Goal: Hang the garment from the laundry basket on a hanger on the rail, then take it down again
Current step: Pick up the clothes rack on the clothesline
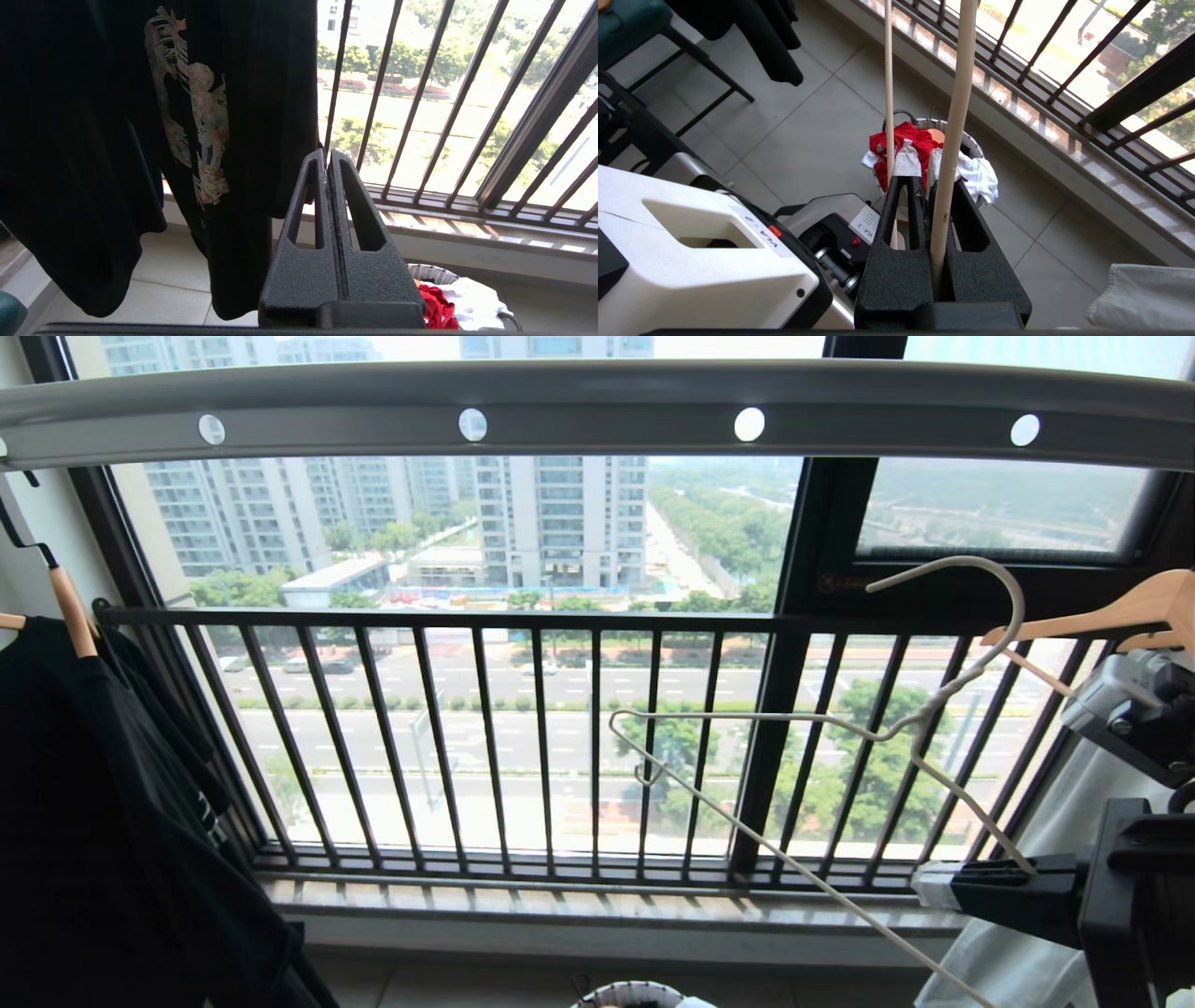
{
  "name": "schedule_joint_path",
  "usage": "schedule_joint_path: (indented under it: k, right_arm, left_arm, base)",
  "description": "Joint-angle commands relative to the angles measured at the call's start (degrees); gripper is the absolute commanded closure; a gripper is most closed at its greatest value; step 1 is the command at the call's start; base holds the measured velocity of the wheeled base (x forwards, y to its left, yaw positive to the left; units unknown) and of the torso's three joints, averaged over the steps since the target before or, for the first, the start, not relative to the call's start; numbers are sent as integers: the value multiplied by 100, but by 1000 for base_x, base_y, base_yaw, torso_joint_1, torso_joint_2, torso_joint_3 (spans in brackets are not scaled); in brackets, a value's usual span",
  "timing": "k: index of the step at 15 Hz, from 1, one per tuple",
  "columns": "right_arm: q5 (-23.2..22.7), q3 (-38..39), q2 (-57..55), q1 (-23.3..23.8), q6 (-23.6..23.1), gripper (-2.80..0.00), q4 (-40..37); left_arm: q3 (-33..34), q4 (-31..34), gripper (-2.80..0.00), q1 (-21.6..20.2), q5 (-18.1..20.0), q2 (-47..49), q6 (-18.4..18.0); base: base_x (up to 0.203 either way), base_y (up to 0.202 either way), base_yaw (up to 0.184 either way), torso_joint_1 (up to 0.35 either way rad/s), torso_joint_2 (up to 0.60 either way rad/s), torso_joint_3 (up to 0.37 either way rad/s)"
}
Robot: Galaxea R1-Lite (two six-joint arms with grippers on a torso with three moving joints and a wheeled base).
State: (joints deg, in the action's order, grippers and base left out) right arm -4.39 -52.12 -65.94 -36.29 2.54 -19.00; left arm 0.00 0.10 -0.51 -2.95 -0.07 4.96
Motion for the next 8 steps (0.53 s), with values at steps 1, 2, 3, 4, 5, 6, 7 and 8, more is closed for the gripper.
schedule_joint_path:
  k: [1, 2, 3, 4, 5, 6, 7, 8]
  right_arm:
    - [-500, 137, -402, 454, -69, 0, 473]
    - [-600, 179, -588, 587, -99, 0, 872]
    - [-688, 195, -747, 672, -165, 0, 1151]
    - [-805, 200, -891, 716, -233, 0, 1391]
    - [-897, 199, -1009, 731, -286, 0, 1520]
    - [-972, 160, -1132, 742, -314, 0, 1633]
    - [-1023, 88, -1204, 772, -327, 0, 1859]
    - [-1045, 73, -1245, 806, -318, 0, 1994]
  left_arm:
    - [0, -1, 0, -2, -4, 7, 5]
    - [0, -1, 0, -2, -4, 7, 5]
    - [0, -1, 0, -2, -4, 7, 5]
    - [0, -1, 0, -2, -4, 7, 5]
    - [0, -1, 0, -2, -4, 7, 5]
    - [0, -1, 0, -2, -4, 7, 5]
    - [0, -1, 0, -2, -4, 7, 5]
    - [0, -1, 0, -2, -4, 7, 5]
  base:
    - [0, 0, 0, 0, 0, 0]
    - [0, 0, 0, 0, 0, 0]
    - [0, 0, 0, 0, 0, 0]
    - [0, 0, 0, 0, 0, 0]
    - [0, 0, 0, 0, 0, 0]
    - [0, 0, 0, 0, 0, 0]
    - [0, 0, 0, -29, 27, 29]
    - [0, 0, 0, -94, 222, 110]
